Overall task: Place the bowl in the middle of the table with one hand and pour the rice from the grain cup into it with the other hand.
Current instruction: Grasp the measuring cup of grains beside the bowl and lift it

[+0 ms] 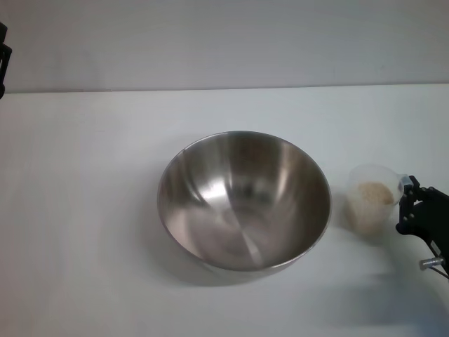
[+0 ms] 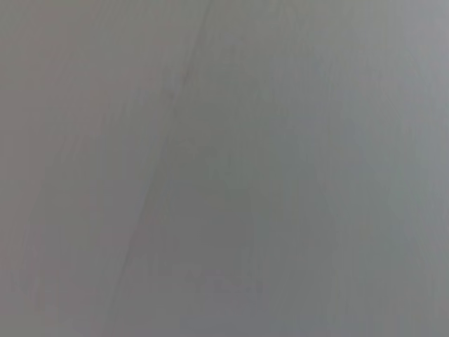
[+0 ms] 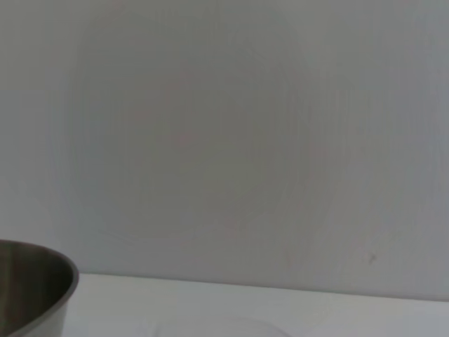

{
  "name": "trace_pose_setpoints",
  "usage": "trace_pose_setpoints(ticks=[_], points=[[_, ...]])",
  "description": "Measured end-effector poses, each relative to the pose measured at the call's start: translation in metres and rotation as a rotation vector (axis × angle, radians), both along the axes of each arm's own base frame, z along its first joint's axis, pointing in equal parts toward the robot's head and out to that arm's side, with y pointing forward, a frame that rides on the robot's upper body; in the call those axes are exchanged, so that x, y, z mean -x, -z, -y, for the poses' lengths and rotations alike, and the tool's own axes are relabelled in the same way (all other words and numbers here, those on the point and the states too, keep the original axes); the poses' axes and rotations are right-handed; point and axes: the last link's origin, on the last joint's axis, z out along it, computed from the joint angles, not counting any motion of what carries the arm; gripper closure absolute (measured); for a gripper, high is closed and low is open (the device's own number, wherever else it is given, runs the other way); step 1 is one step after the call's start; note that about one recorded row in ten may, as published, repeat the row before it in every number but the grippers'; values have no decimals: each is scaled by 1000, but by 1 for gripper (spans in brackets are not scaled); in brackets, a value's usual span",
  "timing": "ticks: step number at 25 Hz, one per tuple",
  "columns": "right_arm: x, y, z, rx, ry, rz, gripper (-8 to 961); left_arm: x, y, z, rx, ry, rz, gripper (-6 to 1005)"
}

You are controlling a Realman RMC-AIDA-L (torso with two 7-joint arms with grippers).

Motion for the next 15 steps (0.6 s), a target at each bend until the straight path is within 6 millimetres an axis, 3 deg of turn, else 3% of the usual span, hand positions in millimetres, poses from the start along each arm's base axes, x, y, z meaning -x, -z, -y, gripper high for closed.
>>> trace_pose_setpoints(ticks=[9, 15], points=[[1, 0, -3, 2, 3, 0, 931, 1, -1, 1, -2, -3, 1, 349], [6, -13, 1, -87, -47, -23, 932, 2, 0, 1, 1, -6, 0, 349]])
